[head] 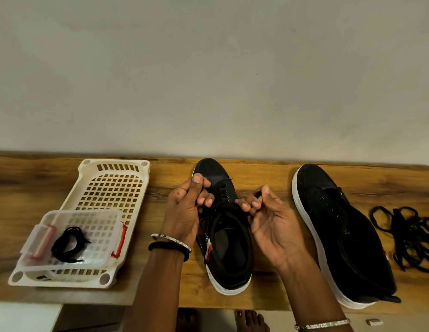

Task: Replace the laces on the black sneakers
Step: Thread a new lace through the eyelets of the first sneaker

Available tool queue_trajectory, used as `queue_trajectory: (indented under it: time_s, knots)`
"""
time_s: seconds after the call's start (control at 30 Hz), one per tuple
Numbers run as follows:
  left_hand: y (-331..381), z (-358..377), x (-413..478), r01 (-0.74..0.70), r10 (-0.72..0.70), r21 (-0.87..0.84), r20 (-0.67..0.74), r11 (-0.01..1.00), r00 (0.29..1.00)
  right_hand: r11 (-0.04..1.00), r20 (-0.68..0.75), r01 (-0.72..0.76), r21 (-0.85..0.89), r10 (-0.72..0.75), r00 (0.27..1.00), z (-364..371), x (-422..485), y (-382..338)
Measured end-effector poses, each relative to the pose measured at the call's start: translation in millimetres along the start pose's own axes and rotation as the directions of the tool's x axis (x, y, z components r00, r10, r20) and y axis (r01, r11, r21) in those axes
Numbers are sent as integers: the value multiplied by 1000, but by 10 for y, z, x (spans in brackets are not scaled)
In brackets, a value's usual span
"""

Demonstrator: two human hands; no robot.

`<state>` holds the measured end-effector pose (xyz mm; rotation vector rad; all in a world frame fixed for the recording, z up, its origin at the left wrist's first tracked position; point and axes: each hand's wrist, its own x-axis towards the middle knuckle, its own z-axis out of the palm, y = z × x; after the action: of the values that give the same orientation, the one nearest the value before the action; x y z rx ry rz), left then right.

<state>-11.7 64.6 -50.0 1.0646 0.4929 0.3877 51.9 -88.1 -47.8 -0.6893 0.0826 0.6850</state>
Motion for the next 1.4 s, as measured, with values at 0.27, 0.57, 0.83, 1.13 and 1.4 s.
queue_trajectory:
  time_s: [0.27, 0.57, 0.83, 1.13, 1.4]
  knots:
    - [-82, -10, 61, -20, 19, -52, -27, 998, 999, 995, -171, -6, 101, 24, 985, 4, 36, 0]
    - [-104, 14, 81, -10, 6, -116, -28, 993, 1000, 988, -187, 0, 153, 29, 982, -25, 52, 9]
    - [-140, 43, 79, -35, 22, -167, -77, 985, 997, 984, -198, 26, 178, 10, 980, -8, 41, 7]
    - [-124, 25, 47, -47, 42, -58, -83, 997, 996, 975, -223, 97, 201, -50, 973, 14, 28, 60]
    - [17, -208, -38, -141, 148, 231, -14, 963, 989, 969, -114, 193, -153, -211, 971, -57, -43, -11]
